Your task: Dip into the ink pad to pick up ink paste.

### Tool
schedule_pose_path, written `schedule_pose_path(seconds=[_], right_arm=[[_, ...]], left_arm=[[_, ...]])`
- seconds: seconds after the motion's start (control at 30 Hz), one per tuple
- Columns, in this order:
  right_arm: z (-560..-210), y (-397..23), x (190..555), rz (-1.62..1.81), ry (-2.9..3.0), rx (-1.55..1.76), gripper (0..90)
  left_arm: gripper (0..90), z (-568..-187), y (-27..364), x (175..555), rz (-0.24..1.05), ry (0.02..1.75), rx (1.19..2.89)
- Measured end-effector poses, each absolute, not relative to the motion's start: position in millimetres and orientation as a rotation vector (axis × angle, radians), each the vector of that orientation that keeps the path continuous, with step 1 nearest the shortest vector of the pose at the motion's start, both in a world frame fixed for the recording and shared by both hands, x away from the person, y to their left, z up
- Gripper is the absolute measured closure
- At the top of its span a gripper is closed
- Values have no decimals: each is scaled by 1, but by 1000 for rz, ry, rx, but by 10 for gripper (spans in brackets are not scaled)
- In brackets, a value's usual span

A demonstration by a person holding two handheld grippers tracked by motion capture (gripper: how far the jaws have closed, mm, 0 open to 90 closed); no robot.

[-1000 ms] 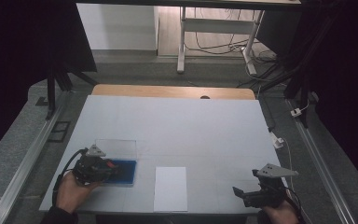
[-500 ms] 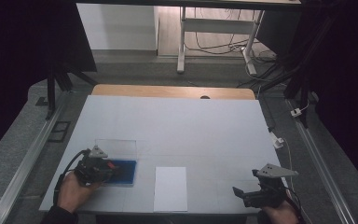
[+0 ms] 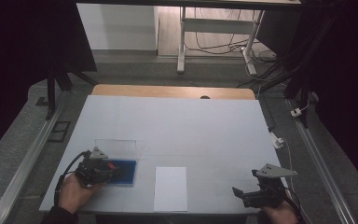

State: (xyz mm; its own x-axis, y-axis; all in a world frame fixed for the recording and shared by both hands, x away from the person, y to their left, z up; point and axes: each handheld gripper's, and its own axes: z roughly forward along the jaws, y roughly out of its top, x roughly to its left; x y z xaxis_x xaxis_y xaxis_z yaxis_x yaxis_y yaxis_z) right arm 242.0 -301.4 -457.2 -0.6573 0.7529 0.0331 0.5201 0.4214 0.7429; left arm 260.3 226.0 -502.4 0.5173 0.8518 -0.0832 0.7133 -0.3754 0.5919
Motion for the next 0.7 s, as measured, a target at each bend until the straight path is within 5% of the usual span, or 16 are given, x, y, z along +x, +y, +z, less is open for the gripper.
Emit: schedule_pose_path(seconds=[0.7], right_arm=[[-457, -302, 243, 1081, 2378, 1105, 14]], left_arm=[[588, -501, 227, 263, 300, 1269, 2196]])
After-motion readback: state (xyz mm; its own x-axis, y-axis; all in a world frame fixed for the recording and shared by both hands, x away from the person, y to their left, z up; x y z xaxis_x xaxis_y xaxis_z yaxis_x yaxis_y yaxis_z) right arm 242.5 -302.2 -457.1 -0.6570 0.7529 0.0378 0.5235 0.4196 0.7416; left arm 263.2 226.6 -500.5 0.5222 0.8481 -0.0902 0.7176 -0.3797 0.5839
